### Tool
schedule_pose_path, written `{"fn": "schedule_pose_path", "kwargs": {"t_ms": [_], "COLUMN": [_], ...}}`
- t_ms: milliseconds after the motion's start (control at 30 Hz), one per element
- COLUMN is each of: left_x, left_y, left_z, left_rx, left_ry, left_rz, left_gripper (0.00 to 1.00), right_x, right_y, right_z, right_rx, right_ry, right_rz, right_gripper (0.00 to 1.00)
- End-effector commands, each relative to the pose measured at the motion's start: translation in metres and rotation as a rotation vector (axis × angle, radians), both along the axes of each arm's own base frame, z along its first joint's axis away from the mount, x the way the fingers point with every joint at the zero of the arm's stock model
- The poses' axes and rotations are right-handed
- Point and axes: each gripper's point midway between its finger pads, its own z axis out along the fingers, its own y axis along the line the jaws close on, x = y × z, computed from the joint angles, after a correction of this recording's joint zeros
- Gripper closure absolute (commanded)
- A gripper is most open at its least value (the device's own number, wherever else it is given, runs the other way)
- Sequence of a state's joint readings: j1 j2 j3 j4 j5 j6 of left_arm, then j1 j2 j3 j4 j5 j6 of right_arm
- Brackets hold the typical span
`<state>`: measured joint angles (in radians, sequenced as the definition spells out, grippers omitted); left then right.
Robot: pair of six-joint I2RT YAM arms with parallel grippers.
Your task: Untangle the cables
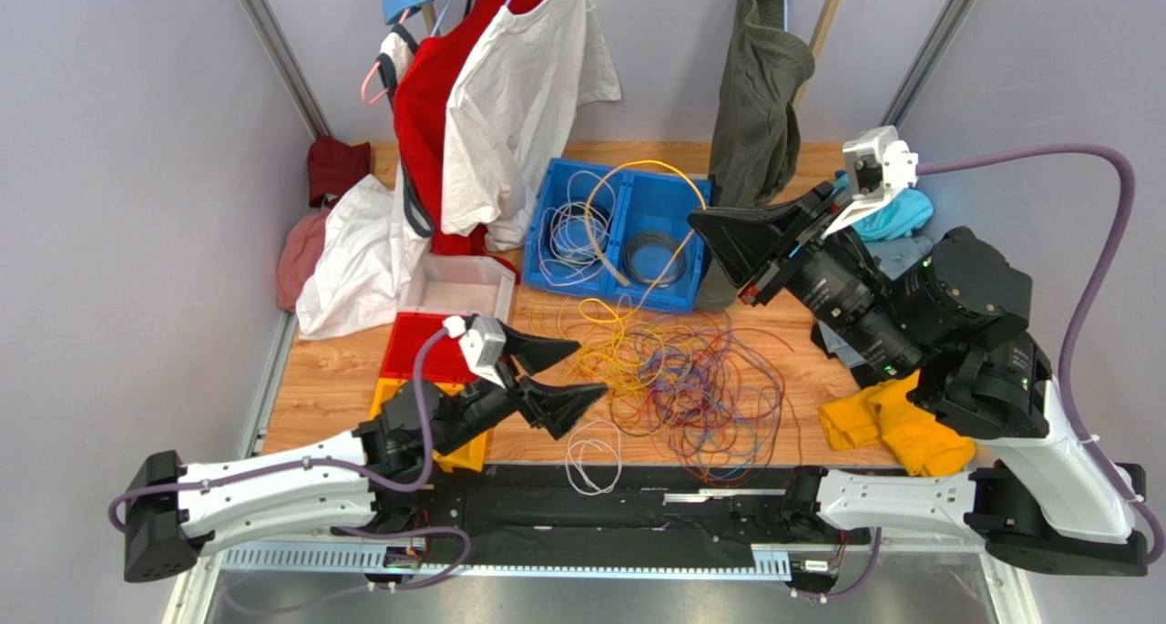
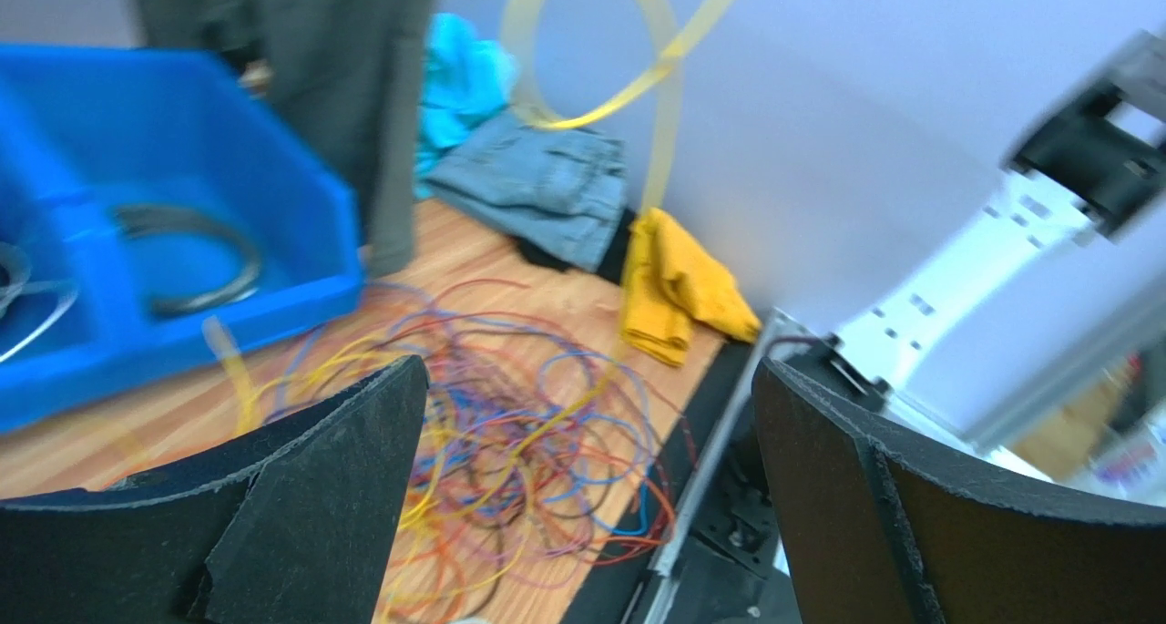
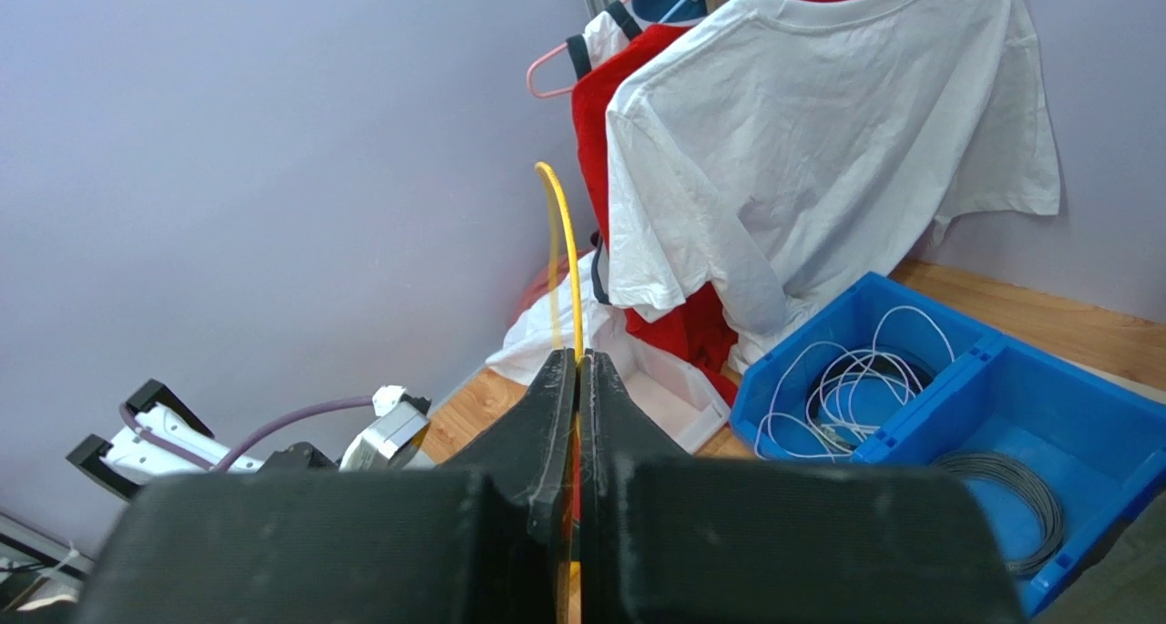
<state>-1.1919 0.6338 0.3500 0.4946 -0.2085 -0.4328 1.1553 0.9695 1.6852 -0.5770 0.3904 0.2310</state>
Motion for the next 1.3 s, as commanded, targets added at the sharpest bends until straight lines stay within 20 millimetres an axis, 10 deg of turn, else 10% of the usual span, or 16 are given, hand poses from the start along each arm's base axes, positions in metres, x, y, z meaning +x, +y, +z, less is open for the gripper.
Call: {"fn": "schedule_pose_path", "kwargs": {"t_ms": [0,367,467,567,633,800,1033,1267], "left_x": [-0.036,-0.019,-0.016,-0.014,0.001,0.051,0.07,0.068], "left_y": [-0.031,-0.055,-0.063,-0.067,-0.063,-0.017,0.066,0.111], "left_z": [0.036,0.026,0.029,0.029,0.012,-0.035,-0.108,-0.085], "left_rx": [-0.082,-0.063,-0.065,-0.052,0.024,0.206,0.2,0.134], "left_ry": [-0.2,-0.203,-0.206,-0.2,-0.134,0.094,0.43,0.476], "left_rz": [-0.238,-0.196,-0.197,-0.193,-0.12,0.181,0.414,0.549], "left_gripper": [0.03,0.1,0.35,0.91,1.0,1.0,1.0,1.0], "right_x": [-0.004,-0.005,-0.005,-0.005,-0.002,-0.003,-0.007,-0.007], "right_y": [-0.003,-0.002,-0.002,-0.007,-0.012,-0.052,-0.089,-0.102], "right_z": [0.004,-0.005,-0.008,-0.011,-0.016,-0.008,0.001,-0.013], "right_rx": [0.016,0.003,0.004,0.001,-0.006,0.067,0.139,0.146], "right_ry": [-0.01,0.0,0.003,0.004,0.005,-0.02,-0.044,-0.032], "right_rz": [0.014,0.021,0.023,0.008,-0.022,-0.107,-0.177,-0.213], "right_gripper": [1.0,1.0,1.0,1.0,1.0,1.0,1.0,0.99]}}
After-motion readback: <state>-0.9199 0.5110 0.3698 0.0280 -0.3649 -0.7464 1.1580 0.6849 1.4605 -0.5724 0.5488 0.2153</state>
